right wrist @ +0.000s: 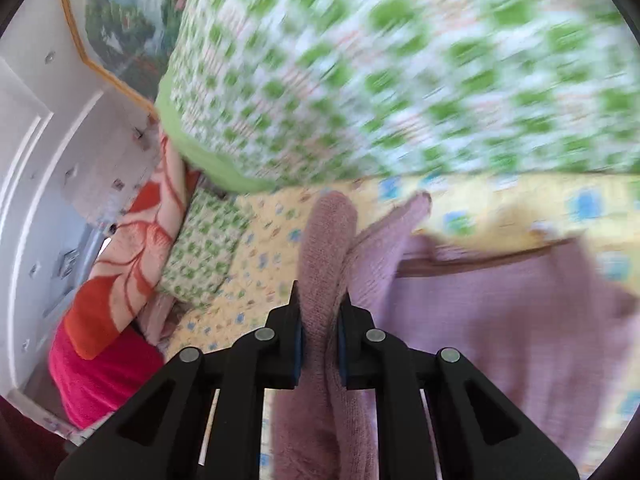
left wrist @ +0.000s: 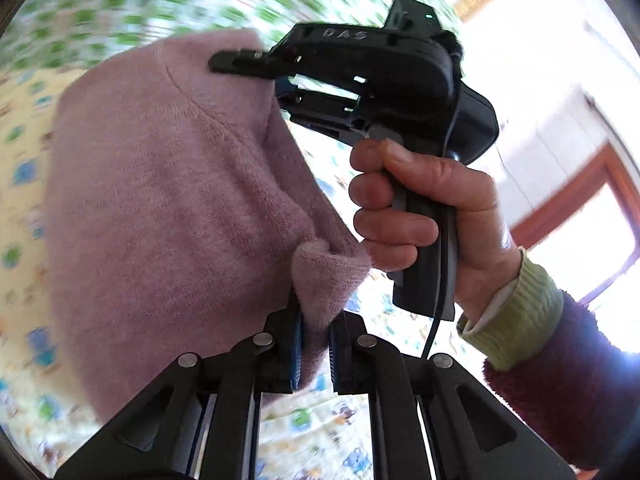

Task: Fold small clothes
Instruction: 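Lift the sweater edge with the left gripper while the right gripper grasps the other edge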

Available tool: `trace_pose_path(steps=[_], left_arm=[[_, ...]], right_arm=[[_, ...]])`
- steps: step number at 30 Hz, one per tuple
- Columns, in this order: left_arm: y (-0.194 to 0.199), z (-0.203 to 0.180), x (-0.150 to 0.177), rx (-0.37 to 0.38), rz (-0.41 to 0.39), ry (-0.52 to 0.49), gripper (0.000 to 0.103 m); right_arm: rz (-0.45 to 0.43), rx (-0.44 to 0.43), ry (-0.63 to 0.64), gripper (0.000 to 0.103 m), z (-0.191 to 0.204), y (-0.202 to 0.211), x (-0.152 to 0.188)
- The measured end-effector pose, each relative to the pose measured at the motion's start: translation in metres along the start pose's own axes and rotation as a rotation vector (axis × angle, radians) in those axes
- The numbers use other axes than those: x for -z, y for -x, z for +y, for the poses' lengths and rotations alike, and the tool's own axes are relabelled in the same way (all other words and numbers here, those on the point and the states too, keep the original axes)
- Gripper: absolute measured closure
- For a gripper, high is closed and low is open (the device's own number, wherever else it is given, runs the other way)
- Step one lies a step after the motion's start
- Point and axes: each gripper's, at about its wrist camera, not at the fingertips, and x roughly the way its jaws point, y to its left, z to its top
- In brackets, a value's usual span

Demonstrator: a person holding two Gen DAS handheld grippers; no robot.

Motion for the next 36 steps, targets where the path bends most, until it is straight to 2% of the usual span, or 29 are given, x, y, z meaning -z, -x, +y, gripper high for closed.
trace_pose_path(steps=[4, 8, 13, 17, 19, 20, 21, 24, 31, 36], left_arm=[[-0.044, -0.011, 0.006, 0.014, 0.082, -0.023, 0.094], [-0.068, -0.013, 0.016, 0.001, 0.14, -0.033, 0.094], [-0.085, -0.01, 0.016, -0.021, 0.173, -0.051, 0.094], [-0.101, 0.004, 0.02, -0.047, 0.208, -0.01, 0.092], [-0.1, 0.006, 0.02, -0.044, 0.21, 0.018, 0.086], [-0.098, 0.008, 0.021, -0.033, 0.211, 0.029, 0.079], [-0.094, 0.009, 0.022, -0.029, 0.208, 0.034, 0.072], [-0.087, 0.008, 0.024, -0.023, 0.212, 0.028, 0.062], [-0.053, 0.008, 0.035, -0.022, 0.199, 0.02, 0.049], [-0.013, 0.04, 0.038, -0.087, 0.145, 0.105, 0.043]], right_arm=[[-0.041, 0.115, -0.097, 0.089, -0.061, 0.044, 0.016], [-0.031, 0.181, -0.169, 0.089, -0.103, 0.052, 0.038], [-0.067, 0.169, -0.194, 0.089, -0.112, 0.054, 0.045], [-0.038, 0.225, -0.182, 0.088, -0.122, 0.048, 0.044], [-0.026, 0.236, -0.182, 0.083, -0.125, 0.046, 0.046], [-0.03, 0.237, -0.195, 0.081, -0.126, 0.047, 0.047], [-0.038, 0.236, -0.204, 0.079, -0.127, 0.048, 0.048], [-0.076, 0.256, -0.218, 0.074, -0.124, 0.061, 0.053], [-0.144, 0.274, -0.238, 0.073, -0.106, 0.1, 0.077], [-0.117, 0.277, -0.228, 0.072, -0.089, 0.105, 0.102]])
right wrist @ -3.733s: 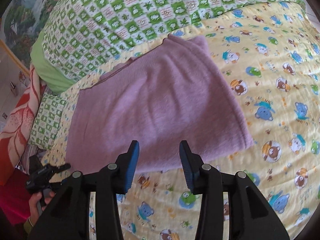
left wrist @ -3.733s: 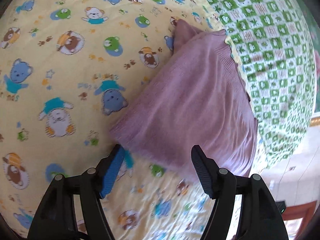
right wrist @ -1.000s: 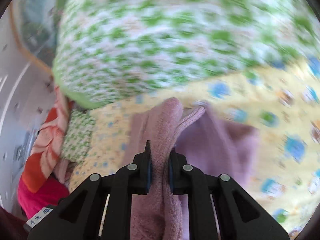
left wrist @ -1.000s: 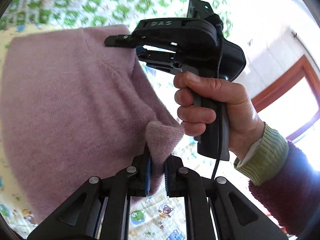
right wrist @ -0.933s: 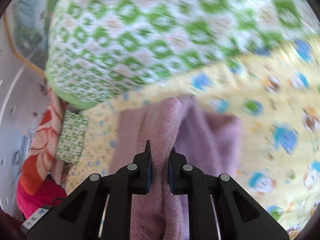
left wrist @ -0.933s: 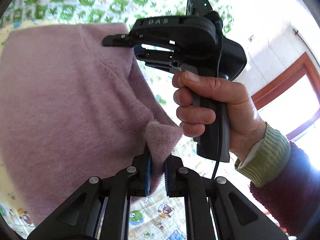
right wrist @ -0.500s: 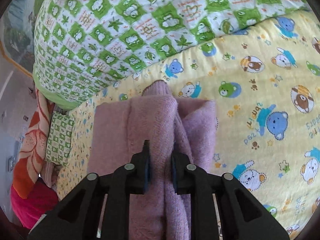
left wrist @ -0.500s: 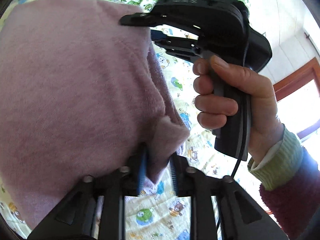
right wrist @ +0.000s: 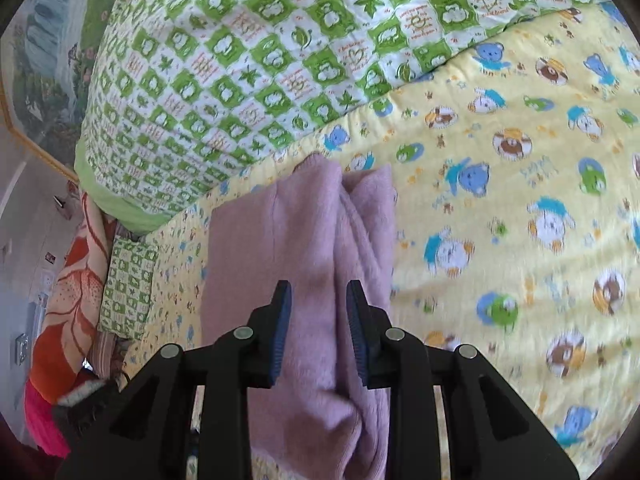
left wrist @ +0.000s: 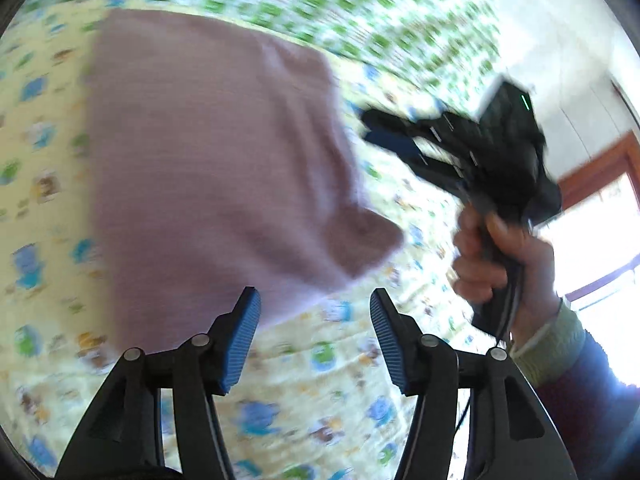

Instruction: Fold small clothes

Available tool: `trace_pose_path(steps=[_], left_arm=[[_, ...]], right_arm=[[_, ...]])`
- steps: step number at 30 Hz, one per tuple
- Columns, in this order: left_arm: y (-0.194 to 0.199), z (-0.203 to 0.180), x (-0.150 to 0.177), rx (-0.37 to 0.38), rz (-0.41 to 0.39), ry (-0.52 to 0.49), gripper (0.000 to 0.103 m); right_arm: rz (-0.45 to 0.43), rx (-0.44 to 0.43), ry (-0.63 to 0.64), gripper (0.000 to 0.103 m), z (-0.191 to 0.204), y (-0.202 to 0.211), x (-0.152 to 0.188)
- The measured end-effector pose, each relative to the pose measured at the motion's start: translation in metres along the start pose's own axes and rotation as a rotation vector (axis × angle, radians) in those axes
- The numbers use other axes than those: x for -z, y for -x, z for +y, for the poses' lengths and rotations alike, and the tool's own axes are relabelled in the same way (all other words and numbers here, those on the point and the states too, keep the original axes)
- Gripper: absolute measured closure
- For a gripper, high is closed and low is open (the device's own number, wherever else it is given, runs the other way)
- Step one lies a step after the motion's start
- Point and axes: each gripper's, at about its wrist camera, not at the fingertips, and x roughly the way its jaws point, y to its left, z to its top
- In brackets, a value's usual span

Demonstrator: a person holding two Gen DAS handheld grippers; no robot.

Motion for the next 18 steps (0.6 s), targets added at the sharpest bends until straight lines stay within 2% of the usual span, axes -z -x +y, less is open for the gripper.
trace_pose_path(steps=[2, 3, 7, 12, 13, 14, 16, 18], left_arm=[[0.011, -0.002, 0.006, -0.02, -0.025, 0.047, 0.037], [0.018, 0.01, 0.002, -0.036, -0.044, 0.082, 0.036], [0.037, 0.045, -0.019, -0.06, -0.076, 0.187, 0.035], [0.036, 0.073, -0.037, -0.104, -0.065, 0.216, 0.034], [0.029, 0.074, -0.042, -0.107, -0.059, 0.221, 0.034], [0.026, 0.074, -0.046, -0.102, -0.054, 0.225, 0.034], [0.021, 0.064, -0.052, -0.088, -0.062, 0.219, 0.034], [0.018, 0.057, -0.054, -0.085, -0.063, 0.192, 0.033]], right_arm=[[0.015, 0.02, 0.016, 0.061, 0.004, -0.002, 0.009], [0.019, 0.025, 0.018, 0.058, 0.006, -0.005, 0.012], [0.04, 0.013, 0.015, 0.057, 0.011, -0.019, 0.018], [0.062, 0.029, -0.001, 0.058, 0.012, -0.042, 0.019], [0.07, 0.021, -0.005, 0.069, 0.012, -0.045, 0.019], [0.069, 0.011, -0.003, 0.093, 0.013, -0.047, 0.018], [0.057, -0.015, -0.015, 0.093, 0.015, -0.041, 0.015], [-0.01, -0.085, -0.034, 0.094, 0.018, -0.019, 0.011]])
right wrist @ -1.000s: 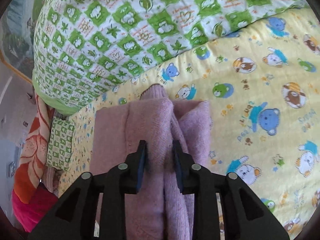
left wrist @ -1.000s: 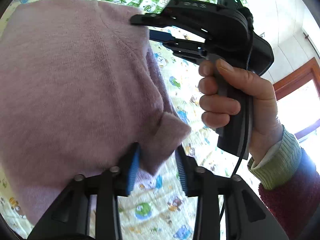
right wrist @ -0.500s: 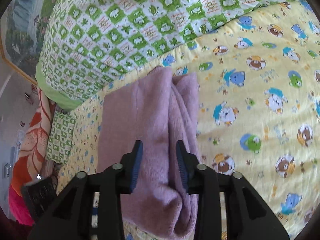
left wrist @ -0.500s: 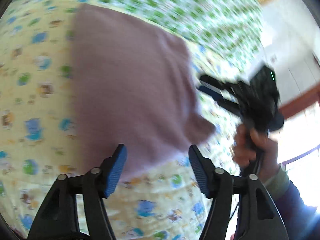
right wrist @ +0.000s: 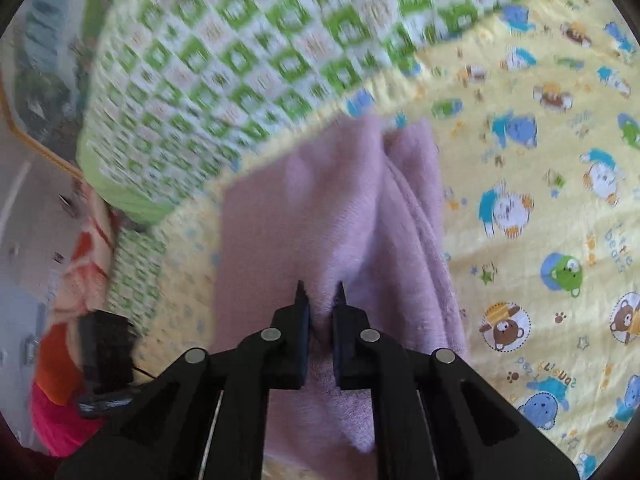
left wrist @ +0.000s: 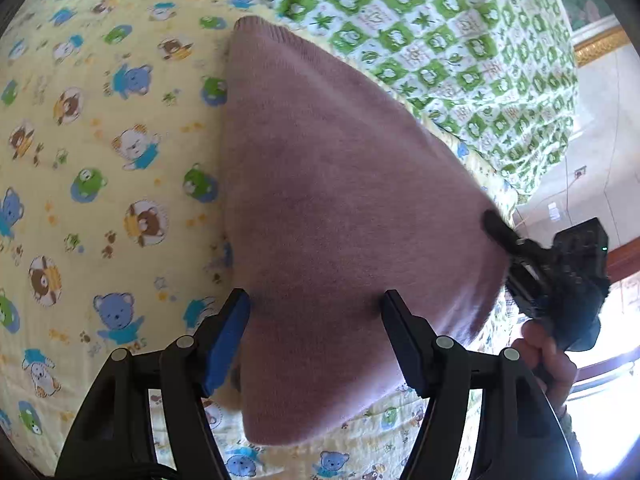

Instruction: Fold small clothes

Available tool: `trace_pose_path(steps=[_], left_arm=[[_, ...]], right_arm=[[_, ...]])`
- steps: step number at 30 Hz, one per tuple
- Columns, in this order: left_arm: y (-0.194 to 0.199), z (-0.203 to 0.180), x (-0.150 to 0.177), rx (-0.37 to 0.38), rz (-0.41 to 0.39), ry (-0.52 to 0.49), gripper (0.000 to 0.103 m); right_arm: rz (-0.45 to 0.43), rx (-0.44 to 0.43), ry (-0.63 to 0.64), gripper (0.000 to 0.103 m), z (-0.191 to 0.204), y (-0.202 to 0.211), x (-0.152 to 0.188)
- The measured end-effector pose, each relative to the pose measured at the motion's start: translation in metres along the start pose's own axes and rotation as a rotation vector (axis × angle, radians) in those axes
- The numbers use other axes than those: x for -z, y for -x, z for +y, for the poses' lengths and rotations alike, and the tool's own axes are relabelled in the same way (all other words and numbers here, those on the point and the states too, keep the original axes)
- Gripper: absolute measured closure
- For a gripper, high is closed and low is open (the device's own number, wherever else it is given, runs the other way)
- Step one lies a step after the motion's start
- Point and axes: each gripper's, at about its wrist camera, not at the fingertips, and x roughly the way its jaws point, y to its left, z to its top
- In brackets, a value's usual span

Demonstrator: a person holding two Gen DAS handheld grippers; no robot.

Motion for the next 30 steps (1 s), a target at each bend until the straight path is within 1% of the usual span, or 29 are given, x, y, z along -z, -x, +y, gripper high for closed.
trace_pose_path(steps=[2, 4, 7, 9, 10, 13, 15, 16, 18, 19, 20, 21, 22, 23, 24, 26, 27, 28, 30], left_arm=[[-0.003, -0.007, 0.004, 0.0, 0.007, -0.017, 0.033], [-0.012, -0.011, 0.004, 0.0, 0.022, -0.022, 0.033], [-0.024, -0.01, 0.005, -0.021, 0.038, -0.019, 0.03], [-0.03, -0.005, 0.006, -0.023, 0.054, -0.013, 0.025], [-0.033, -0.003, 0.006, -0.023, 0.062, -0.01, 0.025], [-0.036, 0.002, 0.004, -0.02, 0.073, -0.002, 0.024], [-0.03, 0.002, 0.001, -0.023, 0.059, -0.005, 0.025], [-0.026, 0.001, -0.001, -0.027, 0.048, -0.006, 0.026], [-0.014, 0.0, -0.01, -0.031, 0.004, -0.005, 0.026], [-0.01, 0.0, -0.013, -0.031, -0.012, -0.002, 0.026], [-0.006, -0.001, -0.02, -0.027, -0.038, 0.002, 0.026], [-0.004, -0.001, -0.024, -0.023, -0.052, 0.004, 0.026], [-0.004, -0.003, -0.03, -0.021, -0.062, 0.002, 0.026], [-0.006, -0.004, -0.036, -0.026, -0.065, -0.003, 0.026], [-0.009, -0.005, -0.041, -0.047, -0.066, -0.014, 0.026], [-0.02, -0.006, -0.052, -0.114, -0.067, -0.033, 0.028], [-0.027, -0.003, -0.056, -0.144, -0.054, -0.035, 0.027], [-0.033, 0.001, -0.06, -0.148, -0.041, -0.029, 0.027], [-0.047, 0.009, -0.067, -0.146, -0.014, -0.009, 0.027]], right_arm=[[-0.064, -0.024, -0.003, 0.094, 0.005, 0.024, -0.003], [-0.1, 0.004, -0.007, 0.094, 0.001, 0.037, -0.001], [-0.062, 0.096, -0.048, 0.094, -0.023, 0.026, 0.004], [-0.017, 0.117, -0.081, 0.093, -0.04, 0.009, 0.01], [-0.011, 0.128, -0.084, 0.09, -0.045, 0.003, 0.013], [-0.027, 0.126, -0.102, 0.083, -0.049, 0.0, 0.016], [-0.035, 0.134, -0.108, 0.081, -0.042, 0.004, 0.015], [-0.046, 0.154, -0.09, 0.081, -0.037, 0.01, 0.016], [-0.087, 0.232, -0.015, 0.081, -0.018, 0.028, 0.019], [-0.11, 0.244, 0.018, 0.081, -0.01, 0.035, 0.02], [-0.134, 0.227, 0.047, 0.081, -0.002, 0.044, 0.023], [-0.144, 0.184, 0.065, 0.081, 0.005, 0.05, 0.027], [-0.132, 0.142, 0.076, 0.081, 0.011, 0.051, 0.031], [-0.096, 0.109, 0.086, 0.081, 0.016, 0.048, 0.036], [-0.054, 0.102, 0.09, 0.081, 0.018, 0.042, 0.042], [0.0, 0.113, 0.075, 0.081, 0.013, 0.031, 0.054], [0.014, 0.129, 0.066, 0.081, 0.007, 0.027, 0.058], [0.026, 0.163, 0.049, 0.081, -0.001, 0.024, 0.063], [0.049, 0.219, -0.002, 0.086, -0.022, 0.018, 0.07]])
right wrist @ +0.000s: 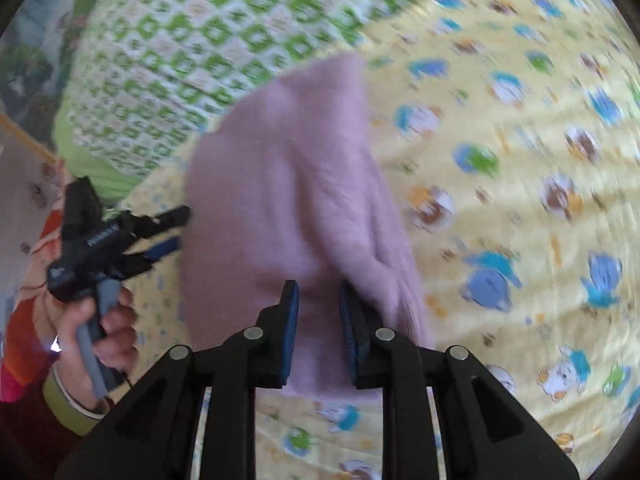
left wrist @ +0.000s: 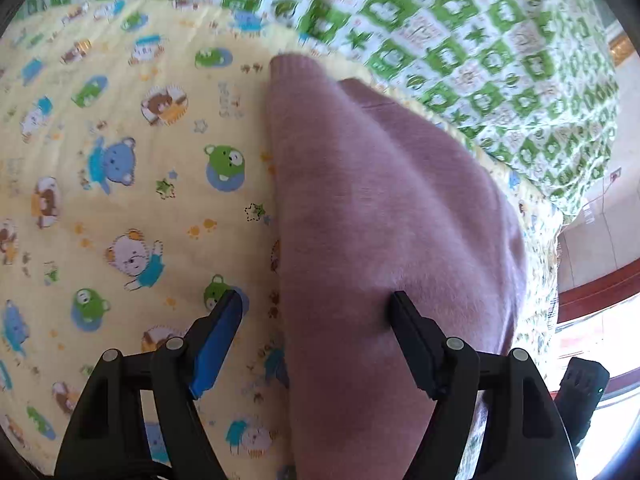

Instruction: Fold small clothes

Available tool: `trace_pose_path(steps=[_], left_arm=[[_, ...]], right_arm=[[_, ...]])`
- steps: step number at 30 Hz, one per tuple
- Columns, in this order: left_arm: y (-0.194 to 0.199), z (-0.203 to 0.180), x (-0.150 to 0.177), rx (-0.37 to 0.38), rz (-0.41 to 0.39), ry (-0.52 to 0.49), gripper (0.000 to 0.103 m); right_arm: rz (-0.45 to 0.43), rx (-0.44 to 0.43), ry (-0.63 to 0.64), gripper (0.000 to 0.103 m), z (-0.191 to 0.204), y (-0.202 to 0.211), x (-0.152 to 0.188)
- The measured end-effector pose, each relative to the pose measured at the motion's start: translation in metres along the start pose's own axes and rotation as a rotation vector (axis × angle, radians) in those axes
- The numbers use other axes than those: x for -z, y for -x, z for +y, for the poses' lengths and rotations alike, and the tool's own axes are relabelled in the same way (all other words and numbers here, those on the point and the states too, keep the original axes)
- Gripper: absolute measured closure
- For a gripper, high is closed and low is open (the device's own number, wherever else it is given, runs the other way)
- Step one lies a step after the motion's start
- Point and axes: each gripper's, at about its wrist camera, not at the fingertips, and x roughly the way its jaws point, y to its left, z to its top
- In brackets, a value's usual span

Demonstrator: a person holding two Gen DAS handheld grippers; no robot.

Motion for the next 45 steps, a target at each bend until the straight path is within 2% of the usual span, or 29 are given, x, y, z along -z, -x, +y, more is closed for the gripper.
trace_pose_path(steps=[2, 5, 10, 12, 13, 14, 16, 17, 20, 25, 31, 34, 37, 39, 41, 44, 45], left_arm=[[-0.009, 0.004, -0.005, -0.005, 0.013, 0.009, 0.025], [-0.006, 0.009, -0.011, 0.019, 0.015, 0.035, 0.025], [0.013, 0.018, -0.001, 0.059, 0.028, 0.056, 0.026], [0.02, 0.02, 0.01, 0.076, 0.04, 0.062, 0.026], [0.022, 0.023, 0.017, 0.085, 0.048, 0.066, 0.026], [0.022, 0.021, 0.024, 0.098, 0.058, 0.071, 0.026], [0.024, 0.017, 0.039, 0.131, 0.068, 0.071, 0.025], [0.025, 0.014, 0.046, 0.142, 0.069, 0.063, 0.023], [0.018, 0.006, 0.058, 0.145, 0.089, 0.052, 0.019], [0.008, 0.013, 0.061, 0.18, 0.105, 0.126, 0.013], [-0.009, 0.007, 0.044, 0.202, 0.119, 0.144, 0.012], [-0.022, 0.004, 0.039, 0.225, 0.131, 0.162, 0.012], [-0.031, -0.001, 0.037, 0.247, 0.118, 0.153, 0.017], [-0.033, -0.006, 0.037, 0.227, 0.105, 0.122, 0.026], [-0.03, -0.003, 0.037, 0.231, 0.094, 0.116, 0.033], [-0.023, -0.002, 0.037, 0.257, 0.082, 0.109, 0.047], [-0.019, -0.003, 0.037, 0.262, 0.077, 0.099, 0.051]], right_arm=[[-0.007, 0.008, -0.043, 0.103, -0.019, -0.005, 0.004], [-0.008, -0.016, -0.079, 0.103, -0.026, -0.003, 0.002], [-0.037, -0.009, -0.024, 0.098, -0.01, 0.02, 0.0], [-0.057, -0.002, -0.004, 0.094, -0.005, 0.029, 0.0], [-0.062, -0.004, 0.0, 0.085, -0.006, 0.032, 0.0], [-0.069, -0.013, 0.003, 0.07, -0.005, 0.033, -0.001], [-0.096, -0.021, 0.01, 0.051, -0.002, 0.035, -0.005], [-0.115, -0.014, 0.016, 0.047, 0.0, 0.036, -0.007], [-0.121, 0.002, 0.02, 0.047, 0.002, 0.029, -0.019], [-0.074, -0.01, 0.027, 0.047, -0.003, 0.006, -0.043], [0.053, -0.116, 0.019, 0.04, -0.021, -0.036, -0.079], [0.078, -0.174, 0.017, 0.037, -0.025, -0.05, -0.092], [0.099, -0.221, 0.014, 0.037, -0.024, -0.064, -0.101], [0.114, -0.256, 0.01, 0.037, -0.022, -0.074, -0.103], [0.127, -0.261, 0.021, 0.055, -0.014, -0.079, -0.101], [0.106, -0.262, 0.01, 0.068, -0.009, -0.075, -0.097], [0.09, -0.271, -0.001, 0.069, -0.008, -0.071, -0.095]])
